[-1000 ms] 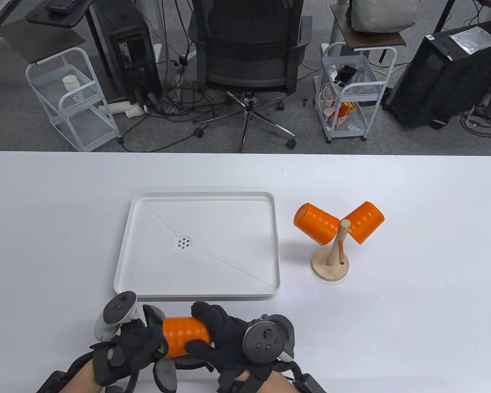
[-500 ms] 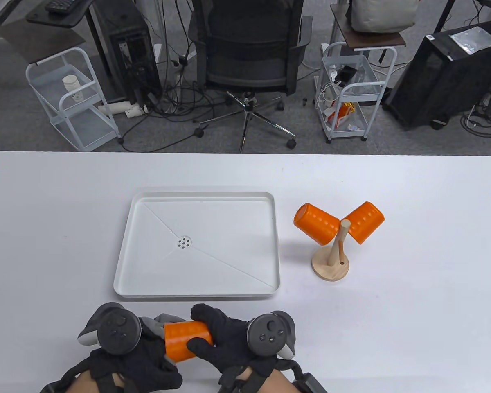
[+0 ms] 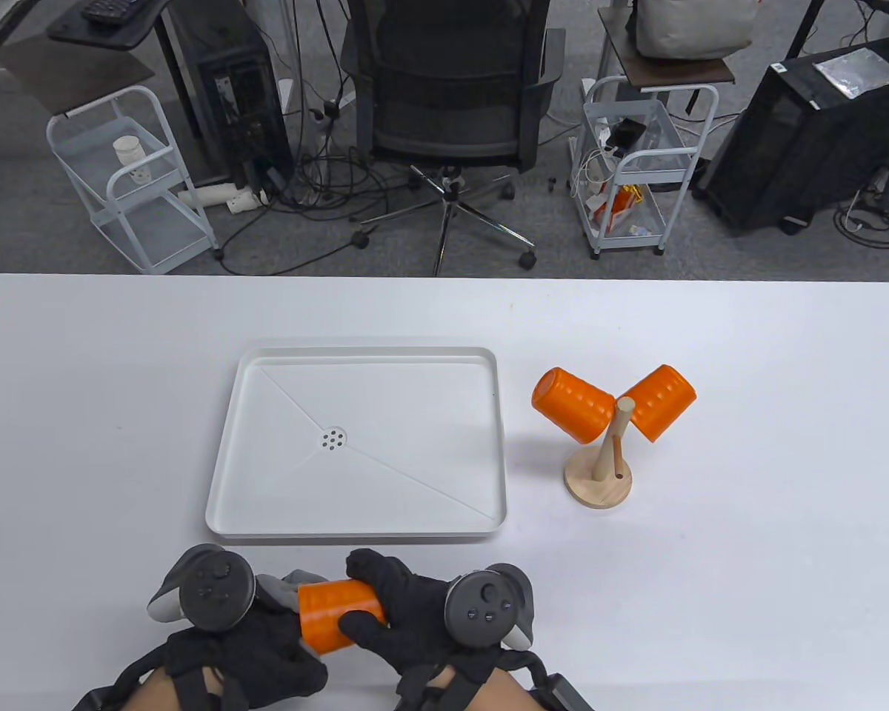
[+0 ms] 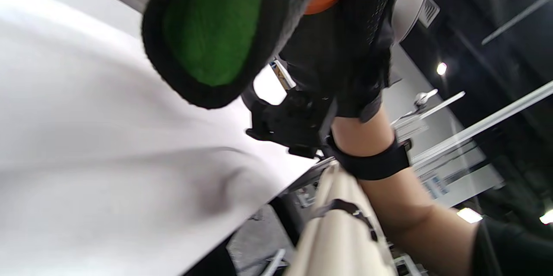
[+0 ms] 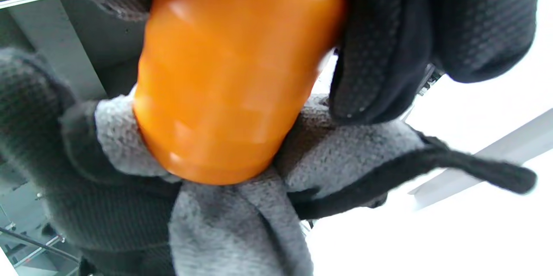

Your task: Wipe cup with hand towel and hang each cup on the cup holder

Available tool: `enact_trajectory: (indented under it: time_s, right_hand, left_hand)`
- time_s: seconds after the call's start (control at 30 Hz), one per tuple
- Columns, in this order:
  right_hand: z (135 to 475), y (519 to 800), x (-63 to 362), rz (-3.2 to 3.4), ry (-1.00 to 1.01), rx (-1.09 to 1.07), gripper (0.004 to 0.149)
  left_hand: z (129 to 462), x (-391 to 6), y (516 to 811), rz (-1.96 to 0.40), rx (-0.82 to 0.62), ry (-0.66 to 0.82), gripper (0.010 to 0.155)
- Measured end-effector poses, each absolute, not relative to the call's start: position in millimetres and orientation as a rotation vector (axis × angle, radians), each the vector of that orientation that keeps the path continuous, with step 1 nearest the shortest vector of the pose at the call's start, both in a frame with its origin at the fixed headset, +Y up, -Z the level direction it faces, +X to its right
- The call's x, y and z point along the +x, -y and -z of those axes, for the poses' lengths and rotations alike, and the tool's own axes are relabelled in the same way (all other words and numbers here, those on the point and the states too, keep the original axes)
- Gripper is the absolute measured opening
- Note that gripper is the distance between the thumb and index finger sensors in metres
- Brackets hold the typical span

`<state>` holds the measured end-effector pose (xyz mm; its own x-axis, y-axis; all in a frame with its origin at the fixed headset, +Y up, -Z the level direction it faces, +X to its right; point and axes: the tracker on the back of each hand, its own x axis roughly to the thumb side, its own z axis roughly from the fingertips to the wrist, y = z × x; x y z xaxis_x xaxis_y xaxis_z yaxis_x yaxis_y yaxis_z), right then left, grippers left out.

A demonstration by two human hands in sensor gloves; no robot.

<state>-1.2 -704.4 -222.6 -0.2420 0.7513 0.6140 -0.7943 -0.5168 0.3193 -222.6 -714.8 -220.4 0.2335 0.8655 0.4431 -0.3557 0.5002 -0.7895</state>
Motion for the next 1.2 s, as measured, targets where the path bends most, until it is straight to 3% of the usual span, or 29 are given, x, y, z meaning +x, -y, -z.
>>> enact_trajectory:
  time_s: [0.27, 0.47, 0.87, 1.2]
  right_hand:
    - [217, 698, -3, -1.976, 0.177, 0.983, 0.079]
    - [216, 697, -4, -1.99, 0.212, 1.008, 0.079]
    - [221, 693, 7, -1.961, 0.29, 0.924, 0.079]
    - [225, 692, 15, -1.928, 0.302, 0.849, 0.079]
  left_hand:
    - [233, -225, 737, -1.341, -0.825, 1.007, 0.089]
    - [238, -229, 739, -1.453, -0.846, 0.993, 0.094]
    - [241, -258, 708, -1.351, -0.59, 0.94, 0.099]
    - [239, -276, 690, -1.252, -0.397, 0.851, 0.09]
